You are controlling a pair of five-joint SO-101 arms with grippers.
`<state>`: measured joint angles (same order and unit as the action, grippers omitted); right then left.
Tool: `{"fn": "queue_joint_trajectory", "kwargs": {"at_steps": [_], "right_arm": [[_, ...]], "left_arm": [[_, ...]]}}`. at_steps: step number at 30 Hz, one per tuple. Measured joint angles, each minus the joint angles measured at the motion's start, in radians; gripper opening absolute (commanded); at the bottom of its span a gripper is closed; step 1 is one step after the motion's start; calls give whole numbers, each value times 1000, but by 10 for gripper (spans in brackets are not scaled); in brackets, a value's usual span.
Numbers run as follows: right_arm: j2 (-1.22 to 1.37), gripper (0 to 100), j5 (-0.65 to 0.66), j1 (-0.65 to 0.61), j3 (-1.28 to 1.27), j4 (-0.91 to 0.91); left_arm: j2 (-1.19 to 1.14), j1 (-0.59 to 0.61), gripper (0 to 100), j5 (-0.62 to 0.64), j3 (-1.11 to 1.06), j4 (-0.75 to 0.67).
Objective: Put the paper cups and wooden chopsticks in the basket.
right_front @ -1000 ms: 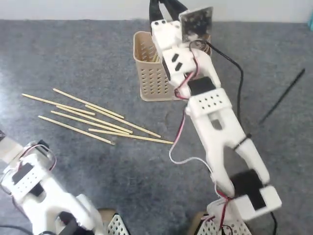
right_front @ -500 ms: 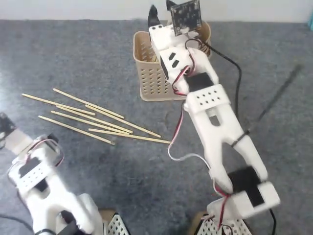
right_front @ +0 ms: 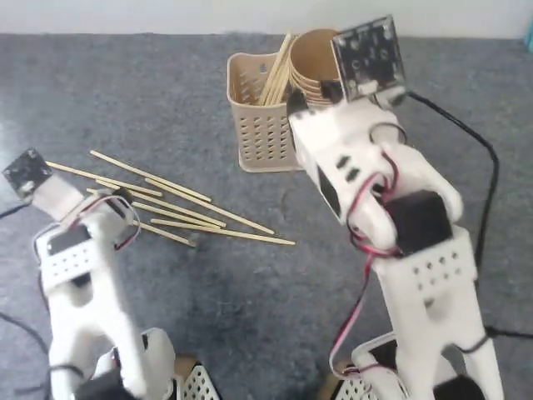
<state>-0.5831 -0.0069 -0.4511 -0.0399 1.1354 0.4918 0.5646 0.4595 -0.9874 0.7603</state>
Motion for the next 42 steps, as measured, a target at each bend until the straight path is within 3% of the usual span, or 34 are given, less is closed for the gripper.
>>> {"fn": "queue_joint_trajectory", "kwargs": {"at_steps": [8,17,24,29,42], "right_arm": [[-28,125,0,0,-9,244],[-34,125,2,-95,-241,250],[-34,125,2,-170,-396,163],[-34,125,-20,-206,-496,115],[-34,125,-43,-264,-790,-106]], "left_arm": [[-468,-6,250,51,302,9],[-858,-5,250,89,709,161],[-993,-5,228,94,918,324],[-1060,-9,1,94,1031,399],[-1077,-25,10,95,1080,407]]}}
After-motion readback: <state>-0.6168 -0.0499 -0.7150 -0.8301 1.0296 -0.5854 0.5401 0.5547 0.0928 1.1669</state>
